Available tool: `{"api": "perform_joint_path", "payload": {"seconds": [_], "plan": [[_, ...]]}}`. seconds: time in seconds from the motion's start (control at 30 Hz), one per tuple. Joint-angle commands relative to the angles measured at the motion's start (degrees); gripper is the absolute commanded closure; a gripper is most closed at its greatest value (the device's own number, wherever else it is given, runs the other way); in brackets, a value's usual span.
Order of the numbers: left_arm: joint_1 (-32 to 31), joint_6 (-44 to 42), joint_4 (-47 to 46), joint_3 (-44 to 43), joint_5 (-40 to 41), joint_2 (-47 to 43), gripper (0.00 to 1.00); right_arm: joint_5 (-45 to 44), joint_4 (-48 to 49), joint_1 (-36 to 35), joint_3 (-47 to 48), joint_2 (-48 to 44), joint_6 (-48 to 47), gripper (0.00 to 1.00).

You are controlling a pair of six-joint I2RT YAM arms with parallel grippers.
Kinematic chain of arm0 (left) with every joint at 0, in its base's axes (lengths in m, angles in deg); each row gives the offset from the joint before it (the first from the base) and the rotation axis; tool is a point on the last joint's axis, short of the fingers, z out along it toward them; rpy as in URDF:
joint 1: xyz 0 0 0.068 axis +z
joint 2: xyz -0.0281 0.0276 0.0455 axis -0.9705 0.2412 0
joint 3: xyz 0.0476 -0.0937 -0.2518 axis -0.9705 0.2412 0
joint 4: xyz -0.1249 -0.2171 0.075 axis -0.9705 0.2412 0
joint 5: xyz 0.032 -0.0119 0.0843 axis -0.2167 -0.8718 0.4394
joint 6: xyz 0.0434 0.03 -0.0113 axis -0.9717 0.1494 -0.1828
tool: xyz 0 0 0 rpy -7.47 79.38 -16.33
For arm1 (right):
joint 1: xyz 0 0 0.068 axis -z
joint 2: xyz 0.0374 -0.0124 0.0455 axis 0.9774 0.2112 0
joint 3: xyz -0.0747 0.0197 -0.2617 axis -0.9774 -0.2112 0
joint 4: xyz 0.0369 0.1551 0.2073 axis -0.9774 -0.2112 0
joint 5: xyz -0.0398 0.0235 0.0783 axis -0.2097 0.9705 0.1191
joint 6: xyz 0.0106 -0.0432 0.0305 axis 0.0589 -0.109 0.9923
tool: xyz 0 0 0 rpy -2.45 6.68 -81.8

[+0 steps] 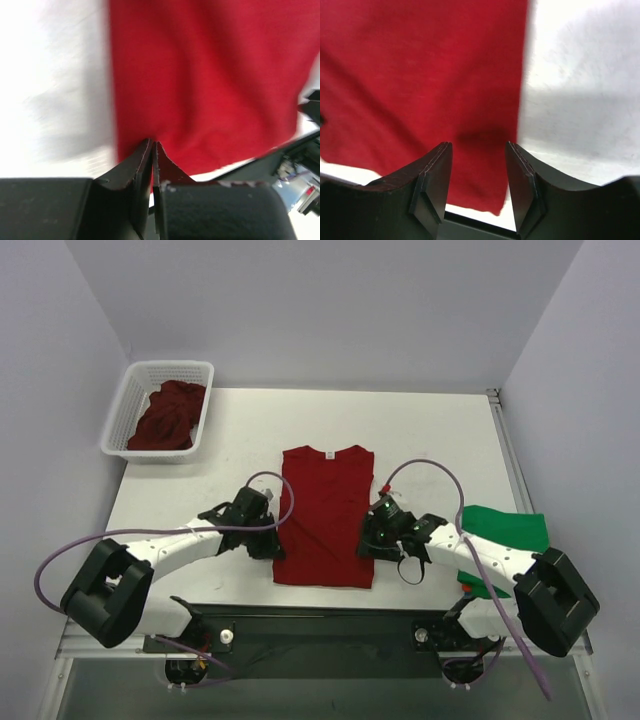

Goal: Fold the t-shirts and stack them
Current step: Fold the folded rectangular tshirt in 1/3 of the way, then grab one side of the 2/3 rectangular tshirt with both arms

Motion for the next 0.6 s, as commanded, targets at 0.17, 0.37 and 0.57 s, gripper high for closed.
{"api": "perform_joint_path", "payload": {"seconds": [0.17, 0.37, 0.57], "plan": [[0.16, 3.26, -5.08, 6.96, 1.31, -3.45, 0.84, 0.22, 1.7, 0.52, -4.9, 1.43, 2.43, 0.55], [0.25, 1.85, -0.95, 5.02, 1.57, -5.37, 0.82, -0.92, -2.43, 0.78, -4.9, -3.31, 2.43, 0.55], [0.6, 1.85, 6.61, 3.35, 3.41, -13.89, 0.54, -0.83, -8.06, 1.13, -8.05, -14.64, 5.59, 0.48]]}}
